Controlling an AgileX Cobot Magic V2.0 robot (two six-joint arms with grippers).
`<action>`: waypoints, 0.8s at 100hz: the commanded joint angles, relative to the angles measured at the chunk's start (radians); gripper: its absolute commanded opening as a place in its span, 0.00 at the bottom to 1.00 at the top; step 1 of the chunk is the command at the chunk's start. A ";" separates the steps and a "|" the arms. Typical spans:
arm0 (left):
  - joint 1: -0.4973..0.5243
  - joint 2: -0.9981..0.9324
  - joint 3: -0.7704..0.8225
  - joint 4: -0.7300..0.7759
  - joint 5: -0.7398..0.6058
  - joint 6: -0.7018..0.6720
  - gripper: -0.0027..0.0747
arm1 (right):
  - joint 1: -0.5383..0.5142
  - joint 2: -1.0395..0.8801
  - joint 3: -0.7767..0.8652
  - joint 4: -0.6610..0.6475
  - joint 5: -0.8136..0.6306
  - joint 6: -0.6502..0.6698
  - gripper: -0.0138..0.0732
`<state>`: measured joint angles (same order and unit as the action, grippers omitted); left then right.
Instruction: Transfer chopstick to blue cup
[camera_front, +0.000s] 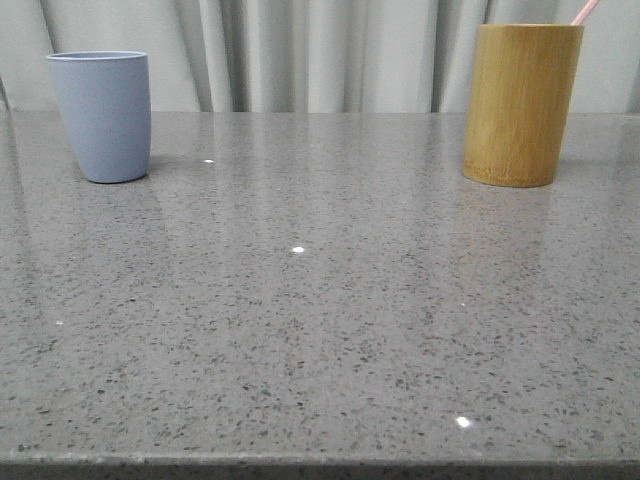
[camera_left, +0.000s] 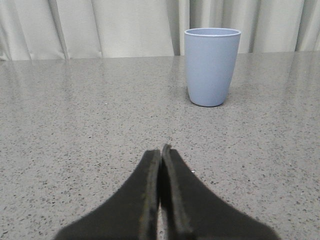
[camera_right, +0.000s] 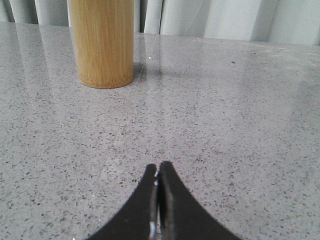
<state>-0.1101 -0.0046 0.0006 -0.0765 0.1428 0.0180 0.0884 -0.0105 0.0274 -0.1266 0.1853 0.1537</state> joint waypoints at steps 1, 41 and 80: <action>0.000 -0.034 0.010 -0.008 -0.079 -0.008 0.01 | -0.004 -0.016 0.000 -0.013 -0.087 -0.009 0.08; 0.000 -0.034 0.010 -0.008 -0.079 -0.008 0.01 | -0.004 -0.016 0.000 -0.013 -0.087 -0.009 0.08; 0.000 -0.034 0.010 -0.141 -0.167 -0.008 0.01 | -0.004 -0.016 0.000 -0.011 -0.232 -0.008 0.08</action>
<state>-0.1101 -0.0046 0.0006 -0.1274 0.1143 0.0180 0.0884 -0.0105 0.0274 -0.1266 0.1323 0.1537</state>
